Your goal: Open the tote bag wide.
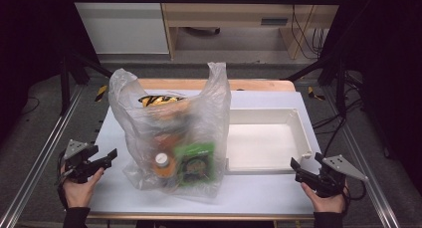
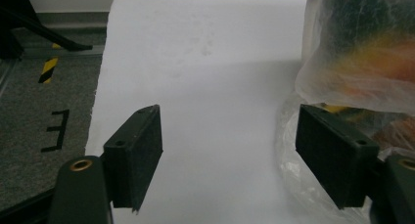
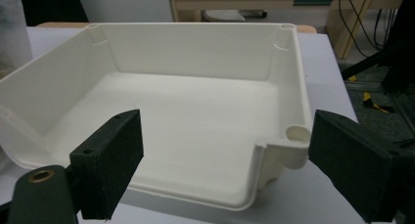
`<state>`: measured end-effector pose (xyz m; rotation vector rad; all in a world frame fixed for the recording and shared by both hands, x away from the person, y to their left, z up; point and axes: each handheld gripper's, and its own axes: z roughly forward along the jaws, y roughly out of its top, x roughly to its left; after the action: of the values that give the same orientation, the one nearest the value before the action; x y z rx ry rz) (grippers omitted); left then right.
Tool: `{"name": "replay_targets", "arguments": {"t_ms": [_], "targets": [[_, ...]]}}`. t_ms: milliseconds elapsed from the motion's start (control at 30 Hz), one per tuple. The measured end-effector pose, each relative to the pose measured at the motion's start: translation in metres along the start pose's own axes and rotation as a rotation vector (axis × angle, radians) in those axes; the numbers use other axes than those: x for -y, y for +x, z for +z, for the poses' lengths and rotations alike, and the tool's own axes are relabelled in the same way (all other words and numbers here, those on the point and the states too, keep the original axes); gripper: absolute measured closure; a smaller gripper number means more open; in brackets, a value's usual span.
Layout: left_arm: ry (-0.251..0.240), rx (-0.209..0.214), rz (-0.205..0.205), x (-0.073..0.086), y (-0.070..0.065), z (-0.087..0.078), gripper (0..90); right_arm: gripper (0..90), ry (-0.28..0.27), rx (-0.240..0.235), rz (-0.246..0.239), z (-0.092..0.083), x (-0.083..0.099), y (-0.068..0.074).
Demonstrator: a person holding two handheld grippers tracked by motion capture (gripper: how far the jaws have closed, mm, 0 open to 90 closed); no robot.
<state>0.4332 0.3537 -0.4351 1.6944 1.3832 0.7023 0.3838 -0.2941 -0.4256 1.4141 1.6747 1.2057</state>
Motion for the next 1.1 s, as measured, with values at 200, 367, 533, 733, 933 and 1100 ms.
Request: {"name": "replay_targets", "arguments": {"t_ms": [200, 367, 533, 733, 933, 1100], "targets": [[-0.012, 0.009, -0.009, 0.000, -0.001, -0.002, 32.5, 14.1, 0.017, -0.026, -0.014, 0.005, -0.002, 0.009], [-0.029, 0.032, 0.000, -0.003, -0.004, -0.005, 32.5, 15.5, 0.021, -0.026, 0.006, 0.006, -0.007, 0.011], [-0.020, 0.037, 0.006, -0.004, -0.006, -0.005, 31.1, 17.5, 0.035, -0.044, 0.007, 0.010, -0.010, 0.015], [-0.038, 0.054, -0.004, -0.008, -0.008, -0.010, 29.7, 17.7, 0.035, -0.071, -0.004, 0.011, -0.013, 0.023], [-0.083, 0.069, 0.001, -0.015, -0.012, -0.020, 29.7, 18.9, 0.033, -0.106, -0.022, 0.014, -0.021, 0.038], [-0.104, 0.082, -0.002, -0.018, -0.014, -0.025, 29.8, 18.8, 0.025, -0.129, -0.031, 0.018, -0.025, 0.046]]}}
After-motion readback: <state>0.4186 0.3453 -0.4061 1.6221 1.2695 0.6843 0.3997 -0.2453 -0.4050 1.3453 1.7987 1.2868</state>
